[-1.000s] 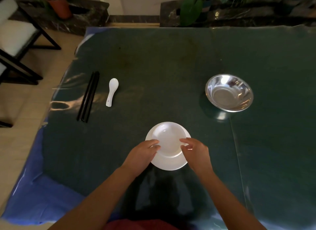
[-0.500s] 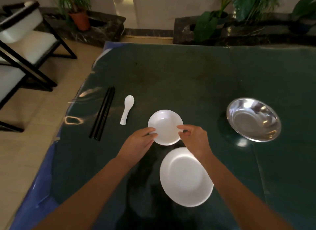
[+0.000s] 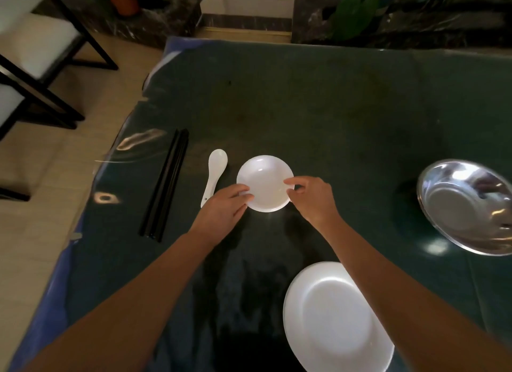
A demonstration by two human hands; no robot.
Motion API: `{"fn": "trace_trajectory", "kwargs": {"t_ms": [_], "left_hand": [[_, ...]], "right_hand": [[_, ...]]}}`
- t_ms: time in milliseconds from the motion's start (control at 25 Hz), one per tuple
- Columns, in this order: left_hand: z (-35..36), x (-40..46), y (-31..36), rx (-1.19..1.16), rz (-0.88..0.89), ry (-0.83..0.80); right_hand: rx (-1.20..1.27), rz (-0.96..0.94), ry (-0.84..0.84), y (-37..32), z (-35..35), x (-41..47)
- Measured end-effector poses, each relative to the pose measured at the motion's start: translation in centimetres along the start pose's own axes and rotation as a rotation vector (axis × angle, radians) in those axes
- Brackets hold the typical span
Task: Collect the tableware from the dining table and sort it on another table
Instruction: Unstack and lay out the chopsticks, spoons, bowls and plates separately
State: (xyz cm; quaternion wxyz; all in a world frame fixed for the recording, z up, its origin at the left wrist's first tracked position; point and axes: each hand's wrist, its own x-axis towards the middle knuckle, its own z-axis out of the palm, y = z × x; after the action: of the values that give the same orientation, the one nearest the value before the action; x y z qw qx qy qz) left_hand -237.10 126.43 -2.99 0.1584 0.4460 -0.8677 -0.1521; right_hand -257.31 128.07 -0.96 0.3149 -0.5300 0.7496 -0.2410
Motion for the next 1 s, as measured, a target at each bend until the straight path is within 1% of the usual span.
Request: {"fn": "trace_trajectory", "kwargs": {"t_ms": [160,280,320,400,480,520,600,640,720,760,840,920,1000], "left_hand": [[0.6,0.6,-0.1,-0.018,-0.045,0.006],[0.0,0.0,0.7,0.039,-0.061,-0.057],[-0.4,-0.5,1.2,0.068,-0.072,-0.055],[-1.3,-1.8,2.5,0.088,-0.120,0.009],[-1.7,-4.3,5.0,0.036,-0.135,0.043],[-1.6,-5.7,6.4,0.022,-0.124,0.026],[-0.8,-8.6,9.5,0.053,-0.102,-0.061],[-0.2,-9.9,11.1,0.083,-0.083,-0.124],[1.2,-12.0,13.3,0.142,-0.032,-0.290],[2.0,-12.9,14.1,0.173,-0.016,-0.361],[3.3,-14.5,15.1,0.195,-0.062,-0.420],[3.9,-15.6,15.6,0.151,-0.191,-0.422],[4.3,-16.4,16.1,0.036,-0.313,-0.404]], "right_hand": [[0.009,-0.003,0.024,0.6,0.3,0.7],[0.016,-0.041,-0.018,1.0,-0.1,-0.1],[0.021,-0.063,-0.023,1.2,-0.6,-0.8],[0.004,-0.109,0.011,2.1,-2.1,-3.0],[-0.101,-0.129,0.058,4.4,-3.5,-6.9],[-0.180,-0.130,0.061,5.8,-3.9,-9.2],[-0.391,-0.149,0.041,8.3,-4.5,-14.0],[-0.484,-0.178,0.040,9.3,-4.7,-16.3],[-0.548,-0.223,0.025,11.0,-4.7,-19.9],[-0.547,-0.223,0.003,11.7,-4.5,-21.3],[-0.491,-0.169,-0.040,13.0,-4.1,-23.6],[-0.359,-0.077,-0.050,13.8,-3.5,-24.9],[-0.217,0.027,-0.020,14.1,-3.0,-25.3]]}}
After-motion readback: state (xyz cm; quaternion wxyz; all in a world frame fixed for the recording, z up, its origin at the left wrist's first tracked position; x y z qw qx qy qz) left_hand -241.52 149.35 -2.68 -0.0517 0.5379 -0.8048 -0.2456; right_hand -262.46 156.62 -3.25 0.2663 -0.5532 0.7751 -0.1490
